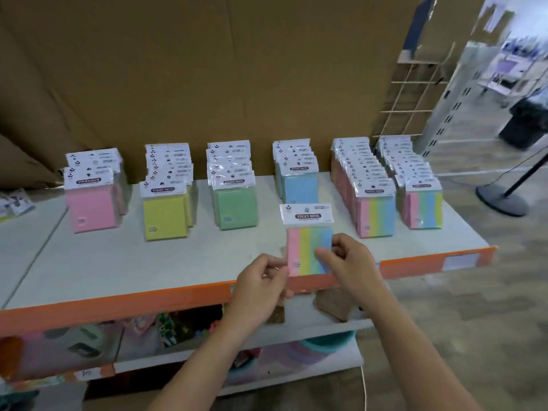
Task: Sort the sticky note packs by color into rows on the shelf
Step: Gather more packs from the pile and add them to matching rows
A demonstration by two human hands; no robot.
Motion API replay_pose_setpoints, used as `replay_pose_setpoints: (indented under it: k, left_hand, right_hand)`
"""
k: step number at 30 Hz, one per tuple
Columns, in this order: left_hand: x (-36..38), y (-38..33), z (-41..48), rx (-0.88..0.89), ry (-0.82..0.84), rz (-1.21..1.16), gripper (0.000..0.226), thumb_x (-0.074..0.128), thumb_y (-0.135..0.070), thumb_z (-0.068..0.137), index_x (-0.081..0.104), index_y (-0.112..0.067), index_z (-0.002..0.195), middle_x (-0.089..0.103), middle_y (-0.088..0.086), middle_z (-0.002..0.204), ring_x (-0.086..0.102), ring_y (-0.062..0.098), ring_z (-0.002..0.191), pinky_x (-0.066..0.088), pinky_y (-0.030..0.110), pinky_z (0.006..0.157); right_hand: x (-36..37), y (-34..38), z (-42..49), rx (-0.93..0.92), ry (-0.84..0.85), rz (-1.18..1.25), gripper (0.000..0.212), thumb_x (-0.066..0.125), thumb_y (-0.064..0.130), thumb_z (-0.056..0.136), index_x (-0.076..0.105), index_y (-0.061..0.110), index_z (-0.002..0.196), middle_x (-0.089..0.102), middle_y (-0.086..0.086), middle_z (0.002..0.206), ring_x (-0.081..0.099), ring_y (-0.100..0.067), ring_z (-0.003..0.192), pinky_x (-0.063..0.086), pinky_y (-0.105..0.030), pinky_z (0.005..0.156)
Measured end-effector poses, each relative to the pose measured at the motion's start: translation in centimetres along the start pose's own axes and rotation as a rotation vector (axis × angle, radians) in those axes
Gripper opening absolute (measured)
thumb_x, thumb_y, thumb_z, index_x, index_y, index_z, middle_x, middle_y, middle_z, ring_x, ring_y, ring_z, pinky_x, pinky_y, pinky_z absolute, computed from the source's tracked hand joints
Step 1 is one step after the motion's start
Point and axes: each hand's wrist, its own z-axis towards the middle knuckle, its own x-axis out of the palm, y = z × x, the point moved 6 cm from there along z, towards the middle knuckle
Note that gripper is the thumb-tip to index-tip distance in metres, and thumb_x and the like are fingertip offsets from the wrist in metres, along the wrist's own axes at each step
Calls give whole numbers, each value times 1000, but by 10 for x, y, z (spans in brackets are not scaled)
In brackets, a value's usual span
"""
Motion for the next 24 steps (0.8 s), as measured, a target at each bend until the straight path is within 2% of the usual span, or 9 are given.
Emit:
replay_pose_setpoints:
  k: [3,5,7,8,11,13,16,21,24]
  left_hand:
    - [30,1,5,2,43,121,14,55,-12,98,63,-14,86,67,-3,64,69,17,65,58,37,62]
    - [47,2,10,-6,48,163,16,55,-12,98,63,-15,83,68,-4,63,69,17,65,57,33,60]
    - [62,4,15,-12,36,184,18,55,-11,97,62,-16,81,68,-2,64,68,16,64,56,33,59]
    - [68,5,18,-17,26,192,19,55,-11,97,62,-17,80,69,-1,65,68,16,64,56,33,60]
    - [79,7,23,-31,-27,200,20,55,-11,96,62,-17,79,69,-1,63,72,21,65,54,34,62]
    - [81,8,24,-37,-65,199,20,54,-12,96,63,-16,79,69,-1,62,73,25,67,56,37,64]
    - [81,7,22,-39,-102,220,18,55,-13,97,64,-14,81,71,0,65,73,21,67,59,41,69]
    - [82,1,14,-52,-154,146,17,55,-9,97,65,-5,84,70,-1,64,72,24,71,59,37,66]
    - [76,-1,4,-73,-188,62,18,54,-8,99,66,-2,87,69,-1,65,69,20,70,59,29,61]
  right_hand:
    - [-58,-28,19,24,-147,-67,32,66,18,90,45,22,67,44,12,52,38,-4,50,33,-14,48]
    - [-89,-47,37,53,-211,-153,30,65,18,92,44,18,70,41,8,60,41,-14,60,31,-18,51]
    - [-108,-63,55,95,-216,-241,15,62,21,95,54,12,87,51,-1,74,50,-27,75,34,-32,60]
    - [-115,-69,62,122,-208,-275,16,61,22,96,58,8,102,59,-6,86,55,-30,86,35,-34,65]
    - [-120,-81,75,153,-169,-315,49,64,27,94,50,4,134,58,-17,125,56,-33,111,42,-37,89]
    - [-114,-83,75,164,-130,-345,69,71,34,89,40,4,143,48,-19,134,52,-35,119,41,-41,100]
    - [-108,-85,76,162,-129,-340,76,73,37,86,37,2,144,43,-21,135,49,-38,122,39,-42,102]
    - [-106,-82,62,120,-238,-280,68,68,31,92,36,0,144,40,-21,139,48,-36,121,38,-40,100]
    - [-110,-74,45,-28,-338,-138,45,61,20,96,47,5,136,51,-12,123,58,-25,95,43,-33,87]
